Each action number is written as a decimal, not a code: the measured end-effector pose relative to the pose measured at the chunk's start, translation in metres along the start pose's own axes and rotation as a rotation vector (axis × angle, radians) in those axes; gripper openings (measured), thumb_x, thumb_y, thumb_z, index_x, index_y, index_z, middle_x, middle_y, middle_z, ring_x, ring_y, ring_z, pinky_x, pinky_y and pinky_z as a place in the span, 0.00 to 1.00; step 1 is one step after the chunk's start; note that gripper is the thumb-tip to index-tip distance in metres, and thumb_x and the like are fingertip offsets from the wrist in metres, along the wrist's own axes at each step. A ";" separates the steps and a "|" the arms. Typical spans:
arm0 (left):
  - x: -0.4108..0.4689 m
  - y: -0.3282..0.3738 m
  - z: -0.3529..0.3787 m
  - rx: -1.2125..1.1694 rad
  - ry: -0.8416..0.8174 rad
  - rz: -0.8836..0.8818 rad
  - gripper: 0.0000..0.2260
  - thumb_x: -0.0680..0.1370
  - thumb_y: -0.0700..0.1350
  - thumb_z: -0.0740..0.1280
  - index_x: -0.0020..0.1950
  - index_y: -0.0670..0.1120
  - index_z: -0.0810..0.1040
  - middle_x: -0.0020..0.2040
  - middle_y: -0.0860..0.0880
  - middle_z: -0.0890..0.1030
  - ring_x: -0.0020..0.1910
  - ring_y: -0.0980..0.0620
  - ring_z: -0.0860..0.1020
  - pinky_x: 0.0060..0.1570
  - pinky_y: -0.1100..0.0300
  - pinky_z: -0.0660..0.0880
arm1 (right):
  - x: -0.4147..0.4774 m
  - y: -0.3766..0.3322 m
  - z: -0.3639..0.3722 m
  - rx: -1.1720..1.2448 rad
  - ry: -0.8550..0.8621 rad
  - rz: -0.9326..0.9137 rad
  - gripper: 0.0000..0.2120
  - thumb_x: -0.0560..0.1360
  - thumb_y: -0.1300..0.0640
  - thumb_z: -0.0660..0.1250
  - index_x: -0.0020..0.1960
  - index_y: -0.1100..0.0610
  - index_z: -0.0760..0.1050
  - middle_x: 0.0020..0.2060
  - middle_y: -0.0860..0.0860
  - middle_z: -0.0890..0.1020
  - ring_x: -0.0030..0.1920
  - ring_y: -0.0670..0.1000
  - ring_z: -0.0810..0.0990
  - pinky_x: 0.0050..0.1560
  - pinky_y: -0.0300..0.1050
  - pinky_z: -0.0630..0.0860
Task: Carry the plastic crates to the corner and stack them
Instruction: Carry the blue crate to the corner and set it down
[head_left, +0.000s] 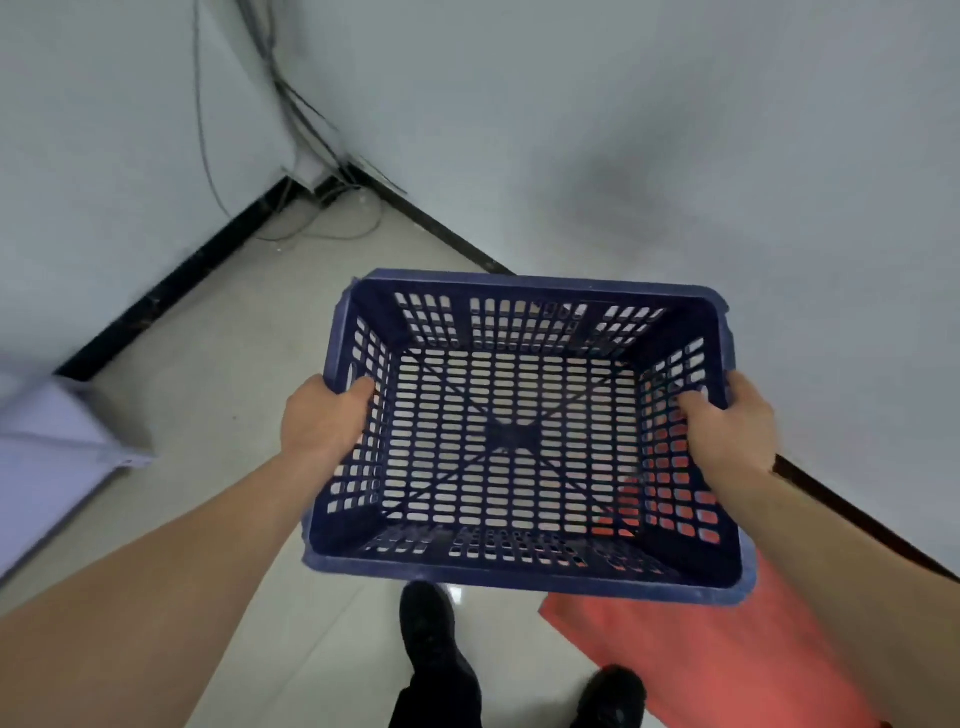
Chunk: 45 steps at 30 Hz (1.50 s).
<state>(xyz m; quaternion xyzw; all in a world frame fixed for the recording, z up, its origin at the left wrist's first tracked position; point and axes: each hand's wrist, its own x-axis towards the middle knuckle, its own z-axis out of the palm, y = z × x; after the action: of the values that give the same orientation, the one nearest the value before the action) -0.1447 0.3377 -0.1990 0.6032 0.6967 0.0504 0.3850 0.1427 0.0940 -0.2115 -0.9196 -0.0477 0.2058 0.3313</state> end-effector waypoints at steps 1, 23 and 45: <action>0.005 -0.003 -0.021 -0.026 0.018 -0.022 0.18 0.76 0.56 0.65 0.57 0.44 0.78 0.49 0.45 0.83 0.43 0.44 0.81 0.44 0.52 0.76 | -0.007 -0.027 0.006 -0.006 -0.015 -0.042 0.15 0.68 0.44 0.64 0.52 0.47 0.78 0.46 0.54 0.83 0.42 0.58 0.81 0.46 0.56 0.80; 0.121 -0.069 -0.294 -0.467 0.281 -0.453 0.21 0.75 0.61 0.61 0.52 0.45 0.80 0.42 0.44 0.85 0.42 0.40 0.84 0.53 0.43 0.80 | -0.077 -0.396 0.228 -0.123 -0.404 -0.464 0.08 0.76 0.53 0.66 0.54 0.50 0.78 0.45 0.50 0.83 0.46 0.57 0.81 0.50 0.54 0.78; 0.321 -0.211 -0.300 -0.615 0.318 -0.625 0.21 0.76 0.60 0.60 0.53 0.44 0.81 0.44 0.44 0.85 0.44 0.41 0.83 0.54 0.44 0.80 | -0.077 -0.471 0.507 -0.284 -0.544 -0.527 0.27 0.79 0.52 0.68 0.76 0.57 0.71 0.70 0.56 0.77 0.68 0.58 0.75 0.68 0.51 0.70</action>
<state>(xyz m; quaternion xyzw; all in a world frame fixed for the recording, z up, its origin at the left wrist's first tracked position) -0.4856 0.6823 -0.2549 0.2072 0.8481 0.2280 0.4311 -0.1124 0.7417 -0.2414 -0.8244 -0.3957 0.3411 0.2177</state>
